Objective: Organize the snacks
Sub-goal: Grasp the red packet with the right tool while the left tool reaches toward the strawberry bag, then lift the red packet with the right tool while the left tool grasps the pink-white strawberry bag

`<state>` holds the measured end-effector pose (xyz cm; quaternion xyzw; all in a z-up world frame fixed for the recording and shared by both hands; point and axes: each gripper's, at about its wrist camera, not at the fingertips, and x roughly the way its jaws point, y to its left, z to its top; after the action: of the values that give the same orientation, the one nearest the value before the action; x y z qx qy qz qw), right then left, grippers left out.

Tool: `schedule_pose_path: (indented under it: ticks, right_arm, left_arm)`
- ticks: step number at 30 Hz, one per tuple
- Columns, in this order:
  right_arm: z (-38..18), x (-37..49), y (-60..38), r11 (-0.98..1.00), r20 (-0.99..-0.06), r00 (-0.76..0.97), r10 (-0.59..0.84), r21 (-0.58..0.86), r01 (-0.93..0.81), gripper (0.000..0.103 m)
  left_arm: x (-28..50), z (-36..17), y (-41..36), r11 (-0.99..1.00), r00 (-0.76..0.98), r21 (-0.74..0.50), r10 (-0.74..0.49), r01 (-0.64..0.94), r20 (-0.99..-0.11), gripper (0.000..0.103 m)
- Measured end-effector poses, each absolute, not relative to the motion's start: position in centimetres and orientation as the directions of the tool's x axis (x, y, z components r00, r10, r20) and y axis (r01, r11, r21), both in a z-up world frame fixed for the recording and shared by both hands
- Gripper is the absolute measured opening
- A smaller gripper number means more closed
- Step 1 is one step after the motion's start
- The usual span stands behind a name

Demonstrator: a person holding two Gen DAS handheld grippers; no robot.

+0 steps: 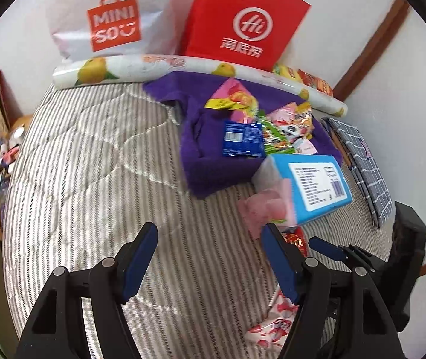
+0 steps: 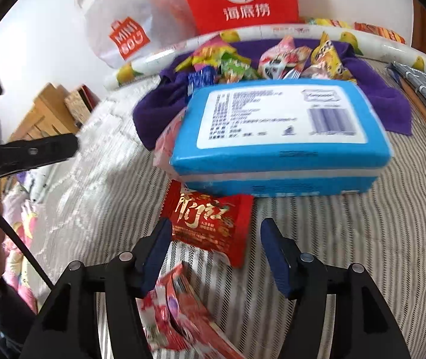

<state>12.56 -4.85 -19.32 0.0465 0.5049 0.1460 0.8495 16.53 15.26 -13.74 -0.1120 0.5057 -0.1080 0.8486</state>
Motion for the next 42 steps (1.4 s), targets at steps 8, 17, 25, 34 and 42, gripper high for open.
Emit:
schedule_pose_path:
  ticks: [8, 17, 25, 34, 42]
  right_arm:
    - [-20.3, 13.5, -2.9, 0.965, -0.861, 0.439, 0.256, 0.198, -0.175, 0.068]
    - [-20.8, 13.1, -0.5, 0.972, -0.863, 0.48, 0.158, 0.052, -0.227, 0.056]
    - [-20.2, 12.6, -2.2, 0.96, -0.862, 0.446, 0.243, 0.147, -0.239, 0.037]
    - [-17.9, 10.9, -5.5, 0.964, -0.83, 0.503, 0.243, 0.15, -0.218, 0.034]
    - [-16.8, 10.4, -10.4, 0.975, -0.798, 0.562, 0.219, 0.157, -0.157, 0.034]
  left_arm:
    - [16.3, -14.5, 17.6, 0.95, 0.483, -0.309, -0.288, 0.039, -0.827, 0.07]
    - [15.9, -15.0, 18.3, 0.944, 0.481, -0.328, -0.303, 0.034, -0.823, 0.07]
    - [15.7, -14.9, 18.3, 0.941, 0.48, -0.337, -0.302, 0.014, -0.823, 0.07]
    - [15.7, -15.4, 15.4, 0.942, 0.455, -0.332, -0.313, 0.041, -0.834, 0.07]
    - [15.3, -17.0, 12.9, 0.936, 0.399, -0.347, -0.339, 0.056, -0.852, 0.07]
